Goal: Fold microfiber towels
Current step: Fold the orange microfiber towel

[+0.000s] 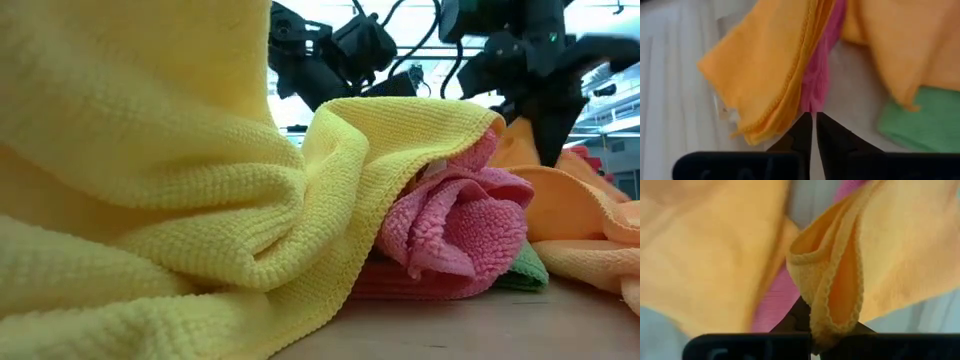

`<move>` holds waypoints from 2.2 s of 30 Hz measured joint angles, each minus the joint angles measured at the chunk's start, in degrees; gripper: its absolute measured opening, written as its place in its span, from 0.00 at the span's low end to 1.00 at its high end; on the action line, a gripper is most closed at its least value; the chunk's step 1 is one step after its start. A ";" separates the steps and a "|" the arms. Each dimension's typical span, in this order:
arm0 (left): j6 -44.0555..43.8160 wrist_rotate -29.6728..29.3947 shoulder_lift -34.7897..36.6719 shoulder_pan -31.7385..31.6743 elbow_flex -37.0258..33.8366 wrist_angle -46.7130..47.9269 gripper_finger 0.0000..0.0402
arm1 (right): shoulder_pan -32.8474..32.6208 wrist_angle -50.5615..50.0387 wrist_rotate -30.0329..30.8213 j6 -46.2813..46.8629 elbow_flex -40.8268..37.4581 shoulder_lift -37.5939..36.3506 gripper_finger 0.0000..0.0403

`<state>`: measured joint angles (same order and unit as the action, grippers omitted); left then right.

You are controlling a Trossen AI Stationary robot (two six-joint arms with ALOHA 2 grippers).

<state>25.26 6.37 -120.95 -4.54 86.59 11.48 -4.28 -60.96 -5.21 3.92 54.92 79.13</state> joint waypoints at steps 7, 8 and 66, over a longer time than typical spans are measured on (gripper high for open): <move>-1.56 -0.10 4.61 0.20 -0.90 1.91 0.09 | -0.47 -6.14 1.76 3.55 7.09 -1.49 0.02; -1.72 -0.15 5.45 0.21 -0.90 1.96 0.10 | -0.03 -6.98 1.74 3.58 8.63 -1.75 0.02; -6.75 -0.10 22.76 -0.16 -22.64 -6.02 0.07 | 56.41 30.63 -31.45 9.99 -7.12 3.95 0.02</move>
<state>18.51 6.27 -98.19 -4.69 63.94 5.46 52.13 -30.34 -36.66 13.91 47.80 83.08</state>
